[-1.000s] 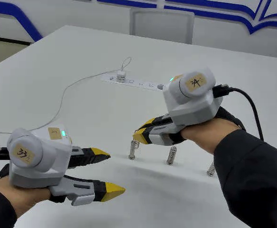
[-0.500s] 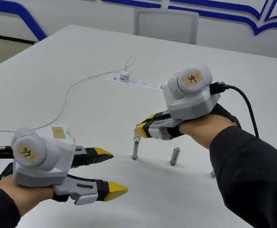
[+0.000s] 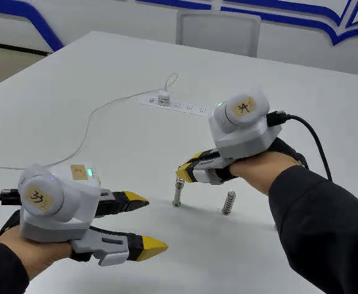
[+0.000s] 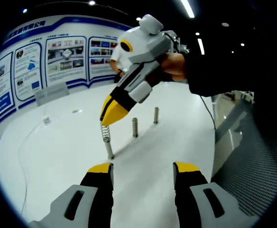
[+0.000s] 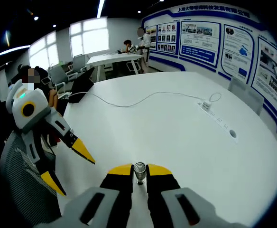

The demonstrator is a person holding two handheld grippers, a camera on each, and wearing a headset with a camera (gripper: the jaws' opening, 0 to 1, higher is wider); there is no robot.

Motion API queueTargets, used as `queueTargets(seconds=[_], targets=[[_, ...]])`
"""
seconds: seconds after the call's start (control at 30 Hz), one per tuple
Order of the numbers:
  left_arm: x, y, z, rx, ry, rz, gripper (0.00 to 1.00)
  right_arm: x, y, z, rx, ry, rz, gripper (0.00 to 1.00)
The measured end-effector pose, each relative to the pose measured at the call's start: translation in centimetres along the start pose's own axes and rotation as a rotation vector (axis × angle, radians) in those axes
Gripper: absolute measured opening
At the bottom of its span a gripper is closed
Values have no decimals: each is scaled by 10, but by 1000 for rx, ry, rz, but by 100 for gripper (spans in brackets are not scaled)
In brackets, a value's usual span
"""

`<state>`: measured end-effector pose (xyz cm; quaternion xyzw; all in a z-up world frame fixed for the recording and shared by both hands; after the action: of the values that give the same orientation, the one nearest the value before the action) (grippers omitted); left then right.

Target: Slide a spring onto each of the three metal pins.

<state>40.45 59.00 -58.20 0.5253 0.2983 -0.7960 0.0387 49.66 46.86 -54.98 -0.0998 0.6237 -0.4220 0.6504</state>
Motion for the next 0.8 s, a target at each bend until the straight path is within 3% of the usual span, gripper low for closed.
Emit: queueTargets(seconds=[0.4, 0.8], targets=[[0, 0, 0, 0, -3, -1, 52, 14, 18, -2, -24, 14, -42, 12], [0, 0, 0, 2, -5, -2, 52, 23, 28, -4, -3, 13, -55, 12]])
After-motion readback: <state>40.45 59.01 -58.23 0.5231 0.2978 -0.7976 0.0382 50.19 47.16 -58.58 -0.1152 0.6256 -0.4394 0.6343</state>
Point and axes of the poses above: the centre of the closed fingertips' face, and the gripper's own axes: y roughly forward along the fingers, z roughly to its right, x roughly out of its underside, the point moved 7 cm from there along -y, roughly backward along the fingers, and after that the axes turned 15 degrees about -y, right-handed, at the moved point
